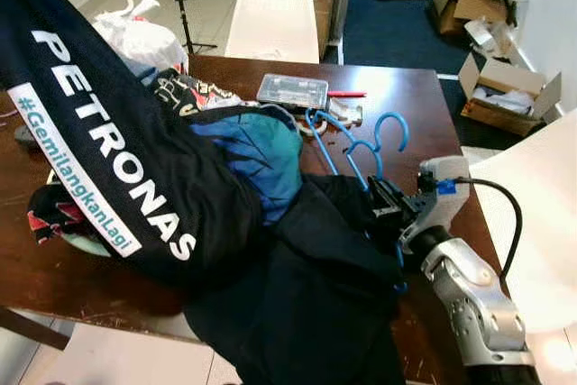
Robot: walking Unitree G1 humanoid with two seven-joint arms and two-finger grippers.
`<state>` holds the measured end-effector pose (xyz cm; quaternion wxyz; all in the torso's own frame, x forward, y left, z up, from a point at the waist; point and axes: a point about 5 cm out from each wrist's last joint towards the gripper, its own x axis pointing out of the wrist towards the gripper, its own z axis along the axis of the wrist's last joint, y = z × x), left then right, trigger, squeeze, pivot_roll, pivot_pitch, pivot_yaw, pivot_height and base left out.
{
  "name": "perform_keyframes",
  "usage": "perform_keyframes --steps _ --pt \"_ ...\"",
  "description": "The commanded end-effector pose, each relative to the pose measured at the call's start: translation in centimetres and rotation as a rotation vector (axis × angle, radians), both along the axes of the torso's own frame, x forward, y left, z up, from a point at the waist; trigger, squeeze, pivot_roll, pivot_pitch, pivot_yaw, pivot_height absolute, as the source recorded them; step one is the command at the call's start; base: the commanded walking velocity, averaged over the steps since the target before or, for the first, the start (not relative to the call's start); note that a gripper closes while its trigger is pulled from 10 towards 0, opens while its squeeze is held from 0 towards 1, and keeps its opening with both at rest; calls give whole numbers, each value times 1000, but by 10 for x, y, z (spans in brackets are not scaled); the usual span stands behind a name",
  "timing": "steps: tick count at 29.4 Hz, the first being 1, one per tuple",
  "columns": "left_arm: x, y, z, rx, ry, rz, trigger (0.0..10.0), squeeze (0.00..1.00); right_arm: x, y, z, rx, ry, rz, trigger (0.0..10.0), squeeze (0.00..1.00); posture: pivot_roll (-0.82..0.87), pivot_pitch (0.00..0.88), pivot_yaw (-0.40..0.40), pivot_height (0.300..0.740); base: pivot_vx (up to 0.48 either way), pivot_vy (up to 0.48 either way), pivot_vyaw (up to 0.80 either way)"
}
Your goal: Hang hanger
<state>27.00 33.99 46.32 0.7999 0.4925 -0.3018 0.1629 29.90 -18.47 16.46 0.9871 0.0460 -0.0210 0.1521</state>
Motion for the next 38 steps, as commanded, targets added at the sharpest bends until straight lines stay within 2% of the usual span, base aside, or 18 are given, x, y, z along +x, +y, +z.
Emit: perform_keyframes --steps 1,3,7,10,11,12,13,14,15,18,21,25,27,30,33,36,37,38 --pt "-8 5 11 -24 -90 22 0 0 -5 -3 -24 1 113 -19 10000 0 47 166 47 740 0 0 0" --pt "-15 12 20 -78 -168 45 0 0 -4 -3 -25 1 114 -19 10000 0 49 163 45 740 0 0 0" --pt "-19 16 25 -114 -203 55 0 0 -4 -3 -25 0 115 -19 10000 0 49 163 45 740 0 0 0" --pt "-28 32 33 -290 -265 -1 0 0 -4 -3 -26 1 118 -20 10000 0 50 162 44 740 0 0 0" --pt "-28 32 33 -290 -265 -1 0 0 -4 -3 -26 1 118 -20 10000 0 50 162 44 740 0 0 0" --pt "-27 37 31 -360 -245 -51 0 0 -4 -3 -26 1 118 -20 10000 0 51 158 47 740 0 0 0" --pt "-17 42 20 -417 -150 -104 0 0 -4 -3 -26 1 119 -20 10000 0 51 158 47 740 0 0 0" --pt "-17 42 20 -417 -150 -104 0 0 -4 -3 -26 1 119 -20 10000 0 51 158 47 740 0 0 0" --pt "-4 47 0 -449 -12 -114 0 0 -4 -2 -26 2 120 -20 10000 0 52 157 48 740 0 0 0" --pt "3 50 -14 -471 82 -117 0 0 -4 -2 -26 2 120 -20 10000 0 52 157 48 740 0 0 0" --pt "18 75 -84 -487 372 128 0 0 -4 -2 -26 3 124 -19 10000 0 50 162 47 740 0 0 0" --pt "18 84 -104 -513 421 192 0 0 -4 -3 -26 3 126 -17 10000 0 50 162 47 740 0 0 0" --pt "17 92 -135 -561 495 235 0 0 -4 -3 -26 4 129 -15 10000 0 49 171 41 740 0 0 0" --pt "17 92 -135 -561 495 235 0 0 -4 -3 -26 4 129 -15 10000 0 49 171 41 740 0 0 0" --pt "15 96 -155 -598 545 249 0 0 -4 -3 -26 5 131 -12 10000 0 50 176 41 740 0 0 0" --pt "13 98 -160 -613 545 259 0 0 -5 -2 -26 6 133 -11 10000 0 49 179 42 740 0 0 0" --pt "11 100 -161 -619 533 274 0 957 -5 -2 -26 7 134 -11 10000 0 49 180 43 740 0 0 0" --pt "11 100 -161 -619 533 274 0 957 -5 -2 -26 7 134 -11 10000 0 49 180 43 740 0 0 0"
